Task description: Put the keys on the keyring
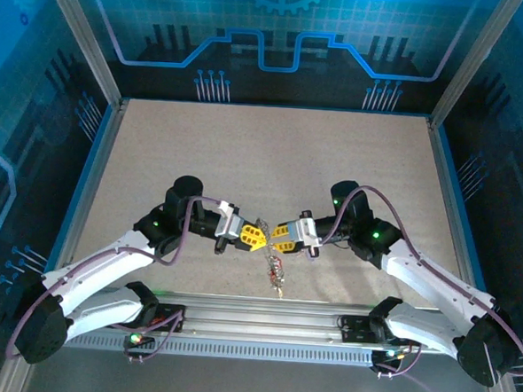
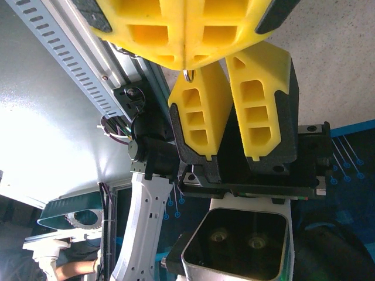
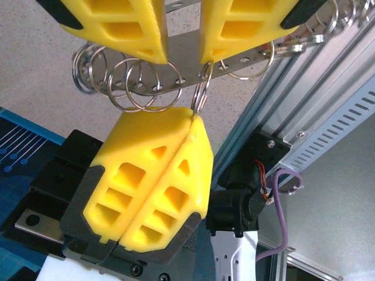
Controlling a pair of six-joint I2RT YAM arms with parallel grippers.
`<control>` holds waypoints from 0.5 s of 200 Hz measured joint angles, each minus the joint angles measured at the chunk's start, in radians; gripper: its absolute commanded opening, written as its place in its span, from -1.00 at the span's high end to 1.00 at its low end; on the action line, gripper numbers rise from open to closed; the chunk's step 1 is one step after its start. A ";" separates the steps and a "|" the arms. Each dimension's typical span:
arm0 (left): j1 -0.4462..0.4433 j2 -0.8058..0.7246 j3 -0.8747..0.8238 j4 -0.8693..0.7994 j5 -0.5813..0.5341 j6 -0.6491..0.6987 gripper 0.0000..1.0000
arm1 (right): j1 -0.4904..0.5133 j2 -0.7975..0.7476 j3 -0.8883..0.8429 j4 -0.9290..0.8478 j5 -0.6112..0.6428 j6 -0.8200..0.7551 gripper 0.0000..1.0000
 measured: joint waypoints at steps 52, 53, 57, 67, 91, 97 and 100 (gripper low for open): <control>0.000 0.030 0.000 0.000 -0.021 0.020 1.00 | 0.000 0.036 -0.001 0.006 0.028 0.042 0.50; 0.000 0.032 0.000 -0.001 -0.024 0.023 1.00 | 0.000 0.037 0.000 0.005 0.029 0.042 0.50; 0.000 0.034 0.000 -0.001 -0.027 0.025 1.00 | 0.000 0.039 -0.001 0.003 0.035 0.044 0.50; 0.003 0.043 0.000 -0.002 -0.038 0.033 1.00 | 0.000 0.043 0.000 -0.005 0.062 0.045 0.50; 0.014 0.077 0.000 -0.008 -0.058 0.052 1.00 | -0.005 0.055 0.000 -0.034 0.127 0.048 0.49; 0.016 0.091 0.000 -0.009 -0.063 0.055 1.00 | -0.007 0.057 0.000 -0.044 0.144 0.048 0.48; 0.018 0.098 0.000 -0.009 -0.064 0.056 1.00 | -0.008 0.058 0.000 -0.050 0.152 0.048 0.47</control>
